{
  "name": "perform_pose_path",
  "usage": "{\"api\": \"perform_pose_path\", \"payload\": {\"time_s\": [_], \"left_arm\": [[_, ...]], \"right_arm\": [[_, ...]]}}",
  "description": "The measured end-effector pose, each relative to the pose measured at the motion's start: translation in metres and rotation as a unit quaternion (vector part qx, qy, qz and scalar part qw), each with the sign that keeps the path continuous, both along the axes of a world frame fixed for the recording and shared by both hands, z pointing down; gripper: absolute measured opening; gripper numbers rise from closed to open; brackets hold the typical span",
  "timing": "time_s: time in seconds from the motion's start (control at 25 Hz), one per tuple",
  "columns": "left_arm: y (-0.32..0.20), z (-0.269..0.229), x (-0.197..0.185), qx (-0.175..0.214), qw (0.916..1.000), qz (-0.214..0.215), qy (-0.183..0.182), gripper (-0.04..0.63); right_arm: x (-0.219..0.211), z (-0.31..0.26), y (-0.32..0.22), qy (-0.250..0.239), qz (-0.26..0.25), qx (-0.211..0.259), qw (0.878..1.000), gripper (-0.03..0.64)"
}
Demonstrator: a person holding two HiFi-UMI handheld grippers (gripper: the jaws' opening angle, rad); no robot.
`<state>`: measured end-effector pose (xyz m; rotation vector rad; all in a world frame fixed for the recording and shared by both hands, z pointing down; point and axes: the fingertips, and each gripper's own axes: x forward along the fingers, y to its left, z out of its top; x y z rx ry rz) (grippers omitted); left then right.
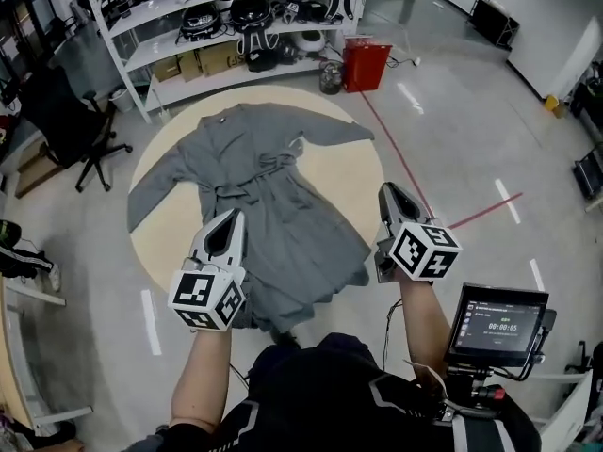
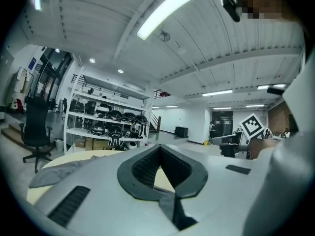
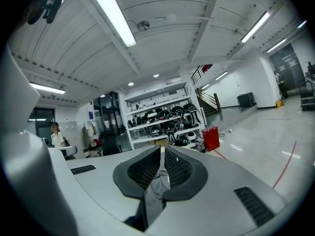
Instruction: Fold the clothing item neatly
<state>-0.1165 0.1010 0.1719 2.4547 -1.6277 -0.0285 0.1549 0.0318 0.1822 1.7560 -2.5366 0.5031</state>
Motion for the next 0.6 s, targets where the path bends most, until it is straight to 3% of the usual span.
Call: {"api": "perform_pose_path", "payload": {"time_s": [0.16, 0.24, 0.6], "left_arm": [[-0.09, 0.037, -0.002, -0.048, 0.9984, 0.021, 0.021, -0.012], [-0.13, 0.055, 0.002, -0.07, 0.9968, 0.026, 0.029, -0.012], [-0.281, 0.168, 0.061, -0.182, 0.9826, 0.021, -0.027, -0.01]], "right_arm": [[0.001, 0.039, -0.081, 0.014, 0.049, -0.049, 0.997, 0.02], [0.008, 0.062, -0.123, 0.011, 0.064, -0.071, 0.995, 0.062], [0.054, 0.2, -0.326, -0.04, 0.112, -0.183, 0.976, 0.14]]}}
